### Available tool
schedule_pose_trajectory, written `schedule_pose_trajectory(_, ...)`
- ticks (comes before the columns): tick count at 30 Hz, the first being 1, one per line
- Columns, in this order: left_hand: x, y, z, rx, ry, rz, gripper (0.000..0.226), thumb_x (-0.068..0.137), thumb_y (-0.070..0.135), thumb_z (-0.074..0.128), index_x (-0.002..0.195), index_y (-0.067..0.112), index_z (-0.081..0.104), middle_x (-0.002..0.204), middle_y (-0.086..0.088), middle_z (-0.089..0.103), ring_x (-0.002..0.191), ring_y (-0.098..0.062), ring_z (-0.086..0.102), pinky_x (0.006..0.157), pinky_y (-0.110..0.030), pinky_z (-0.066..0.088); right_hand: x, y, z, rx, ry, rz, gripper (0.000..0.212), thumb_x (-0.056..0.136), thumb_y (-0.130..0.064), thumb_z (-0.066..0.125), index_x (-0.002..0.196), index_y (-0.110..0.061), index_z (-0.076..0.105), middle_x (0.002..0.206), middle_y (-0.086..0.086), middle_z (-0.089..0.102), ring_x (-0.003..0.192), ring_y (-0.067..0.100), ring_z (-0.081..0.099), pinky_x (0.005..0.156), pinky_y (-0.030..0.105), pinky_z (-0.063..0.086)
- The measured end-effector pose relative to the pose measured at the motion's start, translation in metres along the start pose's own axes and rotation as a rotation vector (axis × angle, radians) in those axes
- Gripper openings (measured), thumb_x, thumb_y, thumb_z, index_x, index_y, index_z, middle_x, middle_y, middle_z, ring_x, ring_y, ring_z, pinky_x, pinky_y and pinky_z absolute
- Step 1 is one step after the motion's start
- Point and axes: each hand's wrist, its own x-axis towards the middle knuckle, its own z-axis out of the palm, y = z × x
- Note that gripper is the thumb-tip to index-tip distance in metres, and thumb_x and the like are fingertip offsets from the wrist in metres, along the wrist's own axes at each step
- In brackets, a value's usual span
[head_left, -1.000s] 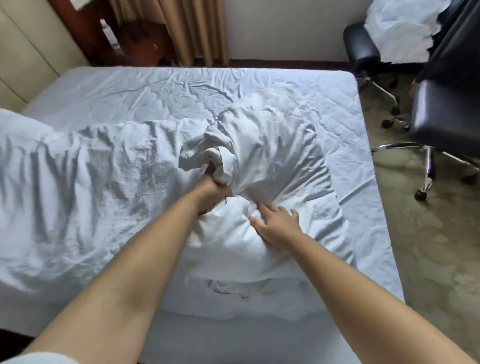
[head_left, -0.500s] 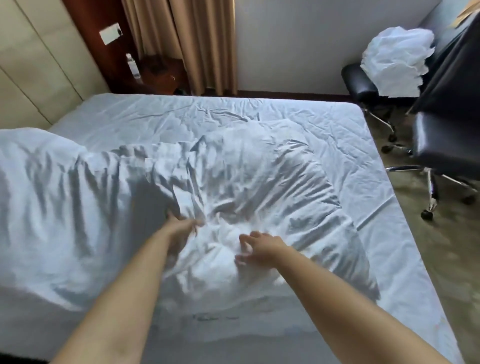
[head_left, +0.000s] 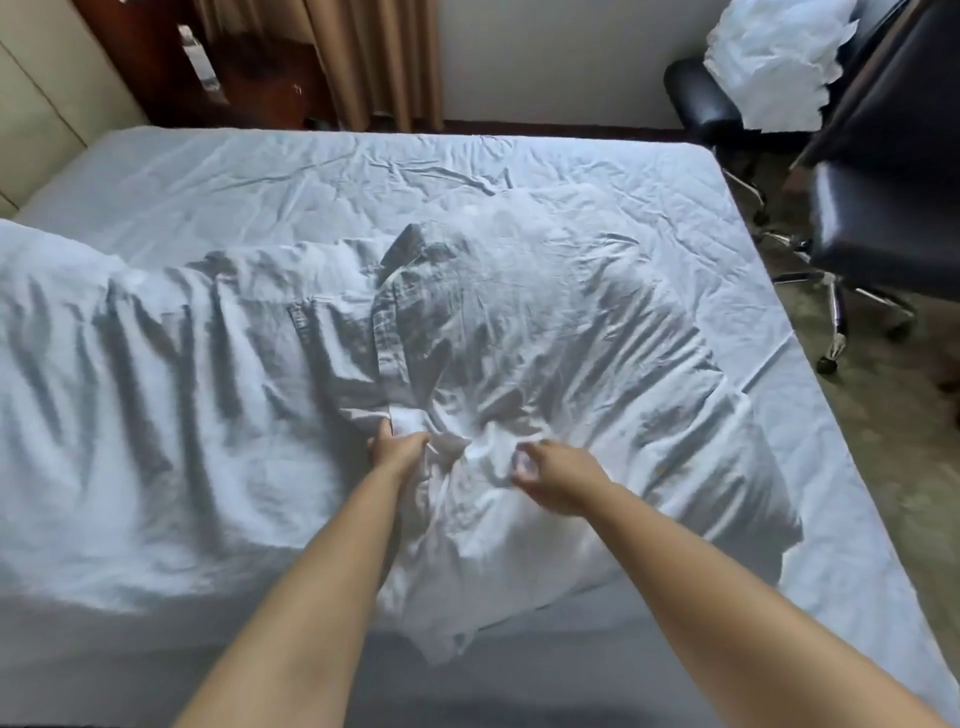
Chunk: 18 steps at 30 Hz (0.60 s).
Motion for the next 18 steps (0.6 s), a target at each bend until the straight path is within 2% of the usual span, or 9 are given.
schedule_pose_trajectory(3, 0.013, 0.011, -0.017, -0.077, -0.055, -0.017, 0.047, 0.077, 0.026, 0.067, 0.119, 0.006, 0.058, 0.128, -0.012, 0.057, 0.118, -0.031, 0.054, 0.098, -0.044, 0.044, 0.013, -0.020, -0.020, 0.019, 0.121, -0.037, 0.050, 0.096, -0.041, 0.042, 0.142, -0.022, 0.038, 0.148, 0.003, 0.036, 0.130, 0.026, 0.041, 0.102, 0.038, 0.038)
schedule_pose_trajectory(6, 0.024, 0.021, -0.029, -0.136, -0.053, -0.041, 0.017, 0.087, 0.023, 0.061, 0.102, 0.017, 0.062, 0.116, -0.006, 0.060, 0.105, -0.025, 0.055, 0.094, -0.037, 0.043, 0.034, -0.038, -0.033, 0.047, 0.150, -0.056, 0.053, 0.096, -0.038, 0.045, 0.145, -0.022, 0.033, 0.153, 0.005, 0.027, 0.137, 0.025, 0.032, 0.107, 0.039, 0.035)
schedule_pose_trajectory(7, 0.031, 0.025, -0.031, -0.153, -0.048, -0.043, 0.017, 0.083, 0.027, 0.063, 0.098, 0.021, 0.058, 0.117, -0.007, 0.059, 0.105, -0.025, 0.055, 0.093, -0.037, 0.044, 0.042, -0.043, -0.037, 0.046, 0.152, -0.056, 0.055, 0.096, -0.037, 0.045, 0.146, -0.022, 0.031, 0.155, 0.006, 0.024, 0.139, 0.026, 0.029, 0.109, 0.040, 0.033)
schedule_pose_trajectory(9, 0.056, 0.027, -0.034, -0.231, -0.009, -0.080, 0.045, 0.061, 0.043, 0.070, 0.092, 0.027, 0.042, 0.123, -0.015, 0.055, 0.105, -0.031, 0.056, 0.089, -0.042, 0.048, 0.059, -0.051, -0.044, 0.026, 0.155, -0.055, 0.056, 0.096, -0.038, 0.045, 0.148, -0.021, 0.028, 0.157, 0.006, 0.019, 0.141, 0.027, 0.026, 0.111, 0.042, 0.032)
schedule_pose_trajectory(10, 0.075, 0.025, -0.034, -0.301, 0.018, -0.111, 0.058, 0.051, 0.047, 0.071, 0.093, 0.027, 0.035, 0.123, -0.018, 0.054, 0.096, -0.031, 0.057, 0.079, -0.041, 0.052, 0.067, -0.054, -0.046, 0.015, 0.156, -0.058, 0.057, 0.096, -0.038, 0.045, 0.148, -0.021, 0.028, 0.157, 0.006, 0.018, 0.141, 0.027, 0.025, 0.111, 0.042, 0.032)
schedule_pose_trajectory(12, 0.094, 0.033, -0.036, -0.448, 0.005, -0.190, 0.069, 0.055, 0.050, 0.071, 0.106, 0.016, 0.039, 0.113, -0.019, 0.056, 0.073, -0.025, 0.055, 0.057, -0.028, 0.046, 0.085, -0.059, -0.050, -0.015, 0.170, -0.080, 0.057, 0.096, -0.038, 0.047, 0.147, -0.019, 0.029, 0.157, 0.006, 0.019, 0.142, 0.027, 0.022, 0.113, 0.041, 0.029)
schedule_pose_trajectory(14, 0.085, 0.060, -0.040, -0.519, -0.116, -0.268, 0.055, 0.071, 0.055, 0.063, 0.090, 0.004, 0.056, 0.087, -0.017, 0.059, 0.056, -0.021, 0.051, 0.051, -0.022, 0.039, 0.105, -0.064, -0.057, -0.027, 0.219, -0.120, 0.055, 0.095, -0.035, 0.047, 0.145, -0.017, 0.031, 0.157, 0.005, 0.021, 0.143, 0.025, 0.022, 0.114, 0.039, 0.026)
schedule_pose_trajectory(16, 0.094, 0.077, -0.036, -0.536, -0.243, -0.261, 0.049, 0.081, 0.058, 0.057, 0.082, 0.010, 0.064, 0.073, -0.013, 0.061, 0.058, -0.023, 0.057, 0.059, -0.025, 0.045, 0.125, -0.072, -0.070, 0.014, 0.284, -0.122, 0.053, 0.095, -0.031, 0.045, 0.143, -0.015, 0.033, 0.156, 0.006, 0.022, 0.142, 0.027, 0.023, 0.113, 0.038, 0.025)
schedule_pose_trajectory(18, 0.115, 0.089, -0.034, -0.492, -0.273, -0.236, 0.048, 0.078, 0.057, 0.063, 0.100, 0.015, 0.068, 0.096, -0.012, 0.068, 0.081, -0.027, 0.064, 0.079, -0.033, 0.051, 0.147, -0.082, -0.086, 0.081, 0.309, -0.099, 0.055, 0.096, -0.030, 0.042, 0.147, -0.014, 0.027, 0.158, 0.006, 0.018, 0.144, 0.027, 0.019, 0.115, 0.039, 0.022)
